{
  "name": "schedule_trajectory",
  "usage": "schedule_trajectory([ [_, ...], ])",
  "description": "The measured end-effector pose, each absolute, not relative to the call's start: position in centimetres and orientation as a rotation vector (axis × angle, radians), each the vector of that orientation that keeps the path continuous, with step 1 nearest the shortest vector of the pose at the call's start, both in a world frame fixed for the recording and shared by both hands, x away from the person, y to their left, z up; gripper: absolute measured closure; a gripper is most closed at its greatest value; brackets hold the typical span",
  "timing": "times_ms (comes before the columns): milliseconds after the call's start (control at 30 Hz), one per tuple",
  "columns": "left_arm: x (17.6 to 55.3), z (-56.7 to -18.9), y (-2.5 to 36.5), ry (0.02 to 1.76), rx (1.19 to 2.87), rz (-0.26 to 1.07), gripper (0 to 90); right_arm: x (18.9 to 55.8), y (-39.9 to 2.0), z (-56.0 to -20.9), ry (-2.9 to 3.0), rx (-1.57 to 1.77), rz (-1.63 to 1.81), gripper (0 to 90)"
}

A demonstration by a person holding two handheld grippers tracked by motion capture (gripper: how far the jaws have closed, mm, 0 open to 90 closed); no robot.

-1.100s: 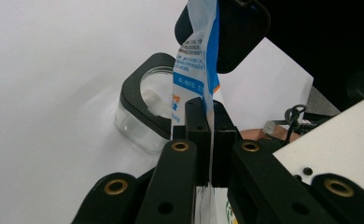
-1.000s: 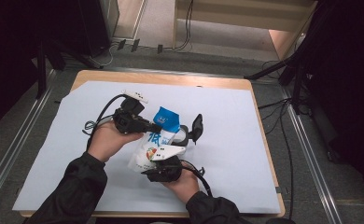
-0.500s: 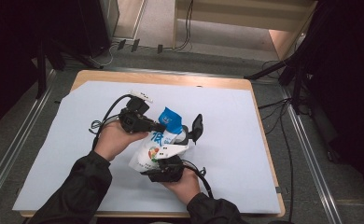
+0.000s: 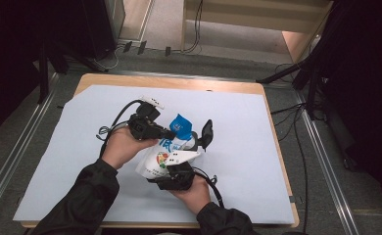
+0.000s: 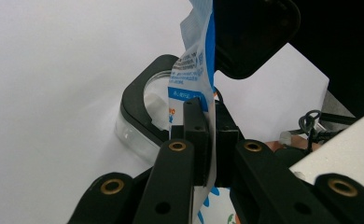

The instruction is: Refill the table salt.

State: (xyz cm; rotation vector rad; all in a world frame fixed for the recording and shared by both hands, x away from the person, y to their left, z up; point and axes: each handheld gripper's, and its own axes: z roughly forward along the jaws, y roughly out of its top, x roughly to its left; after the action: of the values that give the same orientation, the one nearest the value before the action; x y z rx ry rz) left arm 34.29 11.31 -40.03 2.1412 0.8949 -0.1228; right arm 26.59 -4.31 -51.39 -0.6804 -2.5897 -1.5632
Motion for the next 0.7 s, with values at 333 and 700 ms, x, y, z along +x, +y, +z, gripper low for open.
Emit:
schedule_trajectory([
  [333,34.45,-40.18,11.50,0.888,2.133,-0.160,85.3,26.35,-4.35,-51.19,-2.566,-0.651,-1.593,62.0],
  [700,34.44,-40.11,11.90,0.903,2.140,-0.173,80.6,26.17,-4.32,-51.15,-2.571,-0.635,-1.595,62.8],
])
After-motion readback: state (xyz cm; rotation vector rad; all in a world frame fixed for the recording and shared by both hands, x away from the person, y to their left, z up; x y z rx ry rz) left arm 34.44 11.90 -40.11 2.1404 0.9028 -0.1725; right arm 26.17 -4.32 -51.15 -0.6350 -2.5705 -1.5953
